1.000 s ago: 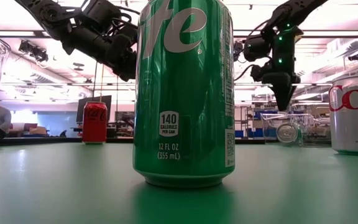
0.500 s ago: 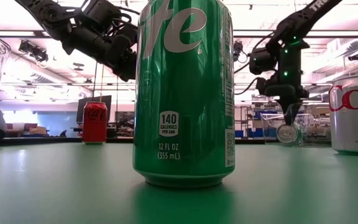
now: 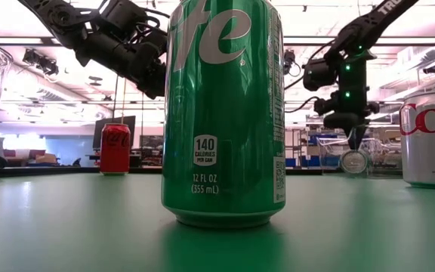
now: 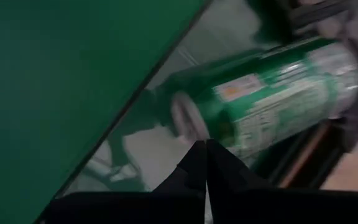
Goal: Sort soda cans
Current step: Put the top green soda can into the top right transparent bin
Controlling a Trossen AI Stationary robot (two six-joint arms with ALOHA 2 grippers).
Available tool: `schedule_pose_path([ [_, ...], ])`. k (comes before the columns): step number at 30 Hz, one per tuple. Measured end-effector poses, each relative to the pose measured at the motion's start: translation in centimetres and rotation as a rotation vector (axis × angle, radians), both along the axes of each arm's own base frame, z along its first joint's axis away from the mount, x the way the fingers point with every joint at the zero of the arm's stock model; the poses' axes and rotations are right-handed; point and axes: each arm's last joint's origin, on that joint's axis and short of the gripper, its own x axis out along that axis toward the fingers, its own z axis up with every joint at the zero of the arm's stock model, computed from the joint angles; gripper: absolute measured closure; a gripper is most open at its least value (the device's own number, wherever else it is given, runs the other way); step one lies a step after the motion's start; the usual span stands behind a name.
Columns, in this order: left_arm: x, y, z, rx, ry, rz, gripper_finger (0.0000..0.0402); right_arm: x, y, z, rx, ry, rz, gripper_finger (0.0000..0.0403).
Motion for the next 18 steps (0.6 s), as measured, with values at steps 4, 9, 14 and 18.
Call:
schedule_pose_path([
  [4,0.0,0.0,0.0,0.000,0.000,0.001,0.0400,-0.2,-0.2,1.0,-0.096,0.043,-0.015,0.0403],
  [9,0.0,0.0,0.0,-0.001,0.000,0.001,0.0400,-0.5,-0.6,2.6,-0.123,0.000,-0.011,0.0403],
  [14,0.0,0.0,0.0,-0.002,0.002,0.001,0.0400,-0.7,0.1,2.4,0.110,-0.182,0.000,0.0403],
  [18,0.0,0.0,0.0,-0.001,0.002,0.001,0.0400,-0.9,0.3,1.2,0.144,-0.160,-0.022,0.0403],
])
